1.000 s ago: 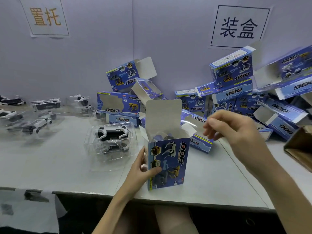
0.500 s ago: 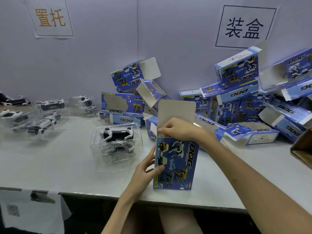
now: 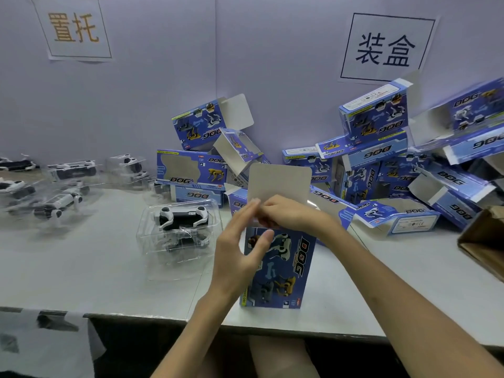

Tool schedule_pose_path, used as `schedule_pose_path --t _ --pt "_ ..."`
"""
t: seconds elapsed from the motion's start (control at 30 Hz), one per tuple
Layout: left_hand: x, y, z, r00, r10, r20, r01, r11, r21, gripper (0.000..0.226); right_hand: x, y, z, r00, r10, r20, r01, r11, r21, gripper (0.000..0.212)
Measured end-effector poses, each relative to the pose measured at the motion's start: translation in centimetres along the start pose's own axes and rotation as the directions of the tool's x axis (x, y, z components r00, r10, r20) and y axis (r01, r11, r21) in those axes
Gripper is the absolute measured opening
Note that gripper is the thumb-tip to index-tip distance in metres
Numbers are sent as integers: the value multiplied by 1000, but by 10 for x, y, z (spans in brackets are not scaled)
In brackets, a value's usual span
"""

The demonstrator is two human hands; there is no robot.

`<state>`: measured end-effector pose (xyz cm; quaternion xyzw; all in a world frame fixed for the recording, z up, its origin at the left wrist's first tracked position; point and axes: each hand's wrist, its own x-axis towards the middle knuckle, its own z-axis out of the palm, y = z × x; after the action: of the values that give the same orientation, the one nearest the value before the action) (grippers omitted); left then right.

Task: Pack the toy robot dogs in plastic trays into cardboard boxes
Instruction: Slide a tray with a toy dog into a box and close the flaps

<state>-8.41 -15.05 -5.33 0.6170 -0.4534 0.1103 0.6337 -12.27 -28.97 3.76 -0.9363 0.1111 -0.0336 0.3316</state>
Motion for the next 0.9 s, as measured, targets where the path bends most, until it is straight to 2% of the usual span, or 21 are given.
schedule_pose_path --t 0.07,0.17,0.23,0.3,0.37,0.47,0.6,0.67,0.77,0.83,0.9 --pt "-1 -2 3 997 80 10 -81 992 93 54 0 2 -2 995 101 -18 -97 982 161 38" --pt "-1 -4 0 994 107 -6 -105 983 153 43 2 3 -5 975 215 -59 -166 876 452 42" --pt "4 2 -2 995 99 17 -101 969 224 34 1 1 -6 968 235 -94 -150 833 533 44" --pt "9 11 -2 992 103 68 -121 927 355 26 0 0 -5 966 231 -118 -137 839 527 46" --pt "14 24 -1 982 98 160 -170 824 541 27 -1 -2 -4 963 239 -127 -140 841 523 48" --pt "16 42 7 963 43 268 -241 591 770 50 -2 -3 -4 948 242 -206 -95 835 542 47" --pt "16 52 16 937 -16 350 -303 466 831 70 -15 2 -6 888 140 -438 127 841 525 41" --pt "18 53 18 913 -46 405 -348 429 833 75 -24 3 -6 805 120 -581 225 844 487 40" --pt "21 56 19 890 -69 451 -388 407 827 73 -37 5 -7 592 94 -800 319 885 340 32" --pt "23 57 18 885 -87 458 -387 410 826 73 -49 12 -3 415 166 -895 352 878 326 18" --pt "23 57 17 881 -106 461 -382 417 825 72 -64 25 6 256 332 -908 380 829 410 13"
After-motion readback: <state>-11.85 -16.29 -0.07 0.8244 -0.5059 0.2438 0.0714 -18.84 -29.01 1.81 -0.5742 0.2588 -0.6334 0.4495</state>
